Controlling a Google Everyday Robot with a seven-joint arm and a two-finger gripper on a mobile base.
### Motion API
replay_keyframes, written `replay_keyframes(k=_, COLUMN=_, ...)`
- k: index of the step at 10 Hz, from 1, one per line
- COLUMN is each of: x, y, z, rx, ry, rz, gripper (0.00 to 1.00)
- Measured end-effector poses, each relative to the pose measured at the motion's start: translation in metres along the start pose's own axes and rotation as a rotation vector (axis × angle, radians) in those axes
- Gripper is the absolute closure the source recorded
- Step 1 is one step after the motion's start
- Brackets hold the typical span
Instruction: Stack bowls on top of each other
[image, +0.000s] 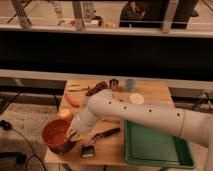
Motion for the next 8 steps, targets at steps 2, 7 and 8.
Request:
replay_keyframes(k=2, x=0.0008, y=-0.0015, z=0.0007, rx=-0.003, ry=0.017, rz=-0.007, gripper=1.00)
replay_keyframes(k=7, x=0.0027, y=-0.0015, z=-0.0012, rx=0.000, ry=0.051, rz=-0.013, gripper=1.00)
replay_keyframes(k=8, x=0.0031, y=-0.0014, z=-0.0023, rx=0.001, ry=0.061, rz=-0.015, gripper=1.00)
